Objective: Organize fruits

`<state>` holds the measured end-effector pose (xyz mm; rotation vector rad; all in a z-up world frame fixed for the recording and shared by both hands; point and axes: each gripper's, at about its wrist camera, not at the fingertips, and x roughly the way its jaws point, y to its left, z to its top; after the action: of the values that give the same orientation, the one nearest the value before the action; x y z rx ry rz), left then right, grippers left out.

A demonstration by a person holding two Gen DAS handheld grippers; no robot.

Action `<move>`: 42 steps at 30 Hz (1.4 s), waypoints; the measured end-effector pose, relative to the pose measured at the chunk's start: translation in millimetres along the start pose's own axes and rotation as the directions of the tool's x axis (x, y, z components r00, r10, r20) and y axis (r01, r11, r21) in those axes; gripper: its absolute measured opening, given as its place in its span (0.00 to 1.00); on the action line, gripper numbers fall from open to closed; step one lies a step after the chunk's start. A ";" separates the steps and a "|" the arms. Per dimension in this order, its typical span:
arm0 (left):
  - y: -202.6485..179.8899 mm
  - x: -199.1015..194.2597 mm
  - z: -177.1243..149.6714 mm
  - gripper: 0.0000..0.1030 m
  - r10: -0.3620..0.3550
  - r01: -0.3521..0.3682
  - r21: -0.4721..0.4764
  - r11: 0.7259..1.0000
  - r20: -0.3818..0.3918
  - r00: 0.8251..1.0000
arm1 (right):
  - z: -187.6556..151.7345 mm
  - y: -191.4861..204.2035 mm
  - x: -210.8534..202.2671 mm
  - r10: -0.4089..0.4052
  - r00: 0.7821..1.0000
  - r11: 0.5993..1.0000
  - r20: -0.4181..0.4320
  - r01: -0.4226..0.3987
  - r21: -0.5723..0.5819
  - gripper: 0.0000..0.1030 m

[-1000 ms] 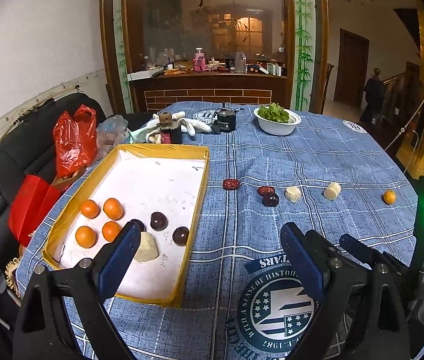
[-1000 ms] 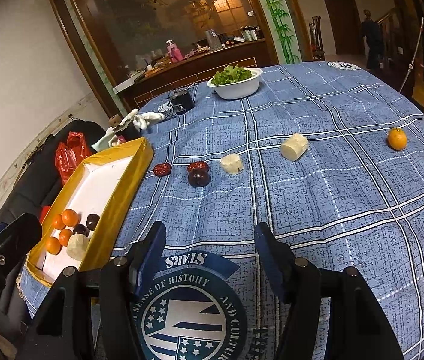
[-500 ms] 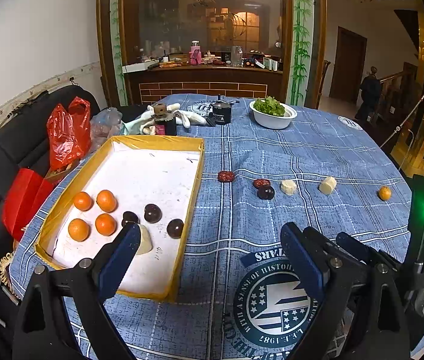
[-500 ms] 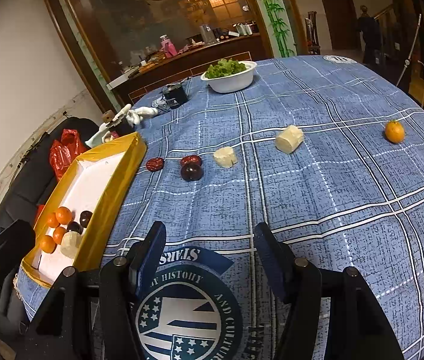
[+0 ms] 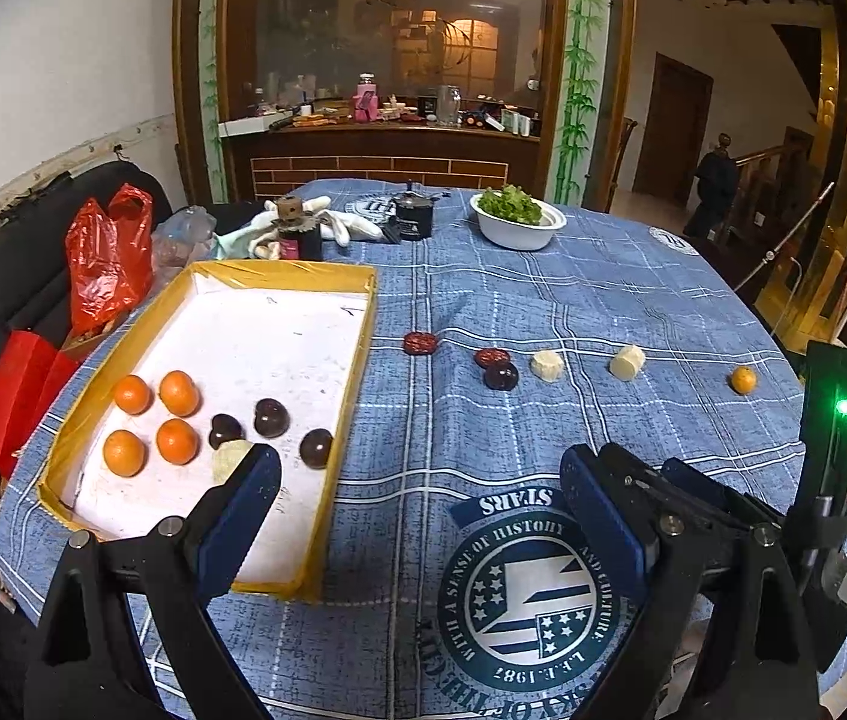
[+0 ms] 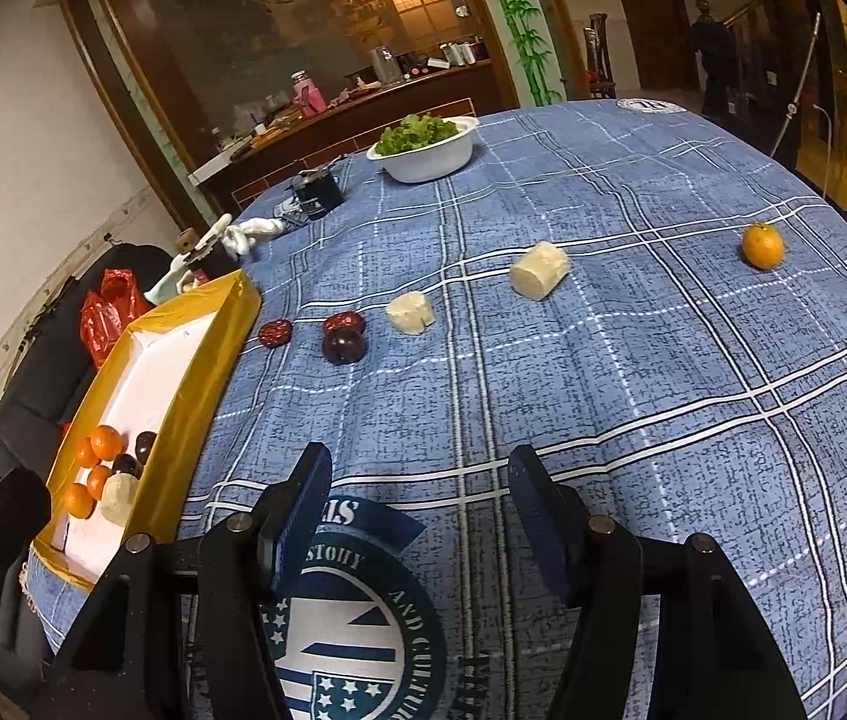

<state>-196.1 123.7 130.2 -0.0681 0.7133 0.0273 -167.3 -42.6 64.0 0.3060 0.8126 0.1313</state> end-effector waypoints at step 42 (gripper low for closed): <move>-2.1 7.6 -5.3 0.91 0.052 -0.053 0.038 0.998 0.011 0.999 | -2.8 8.9 7.9 -0.012 1.000 0.999 -0.012 0.011 -0.036 0.64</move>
<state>-193.7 121.3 121.4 -0.0120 0.7049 0.0642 -163.9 -31.7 59.5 0.2666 0.8230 0.1368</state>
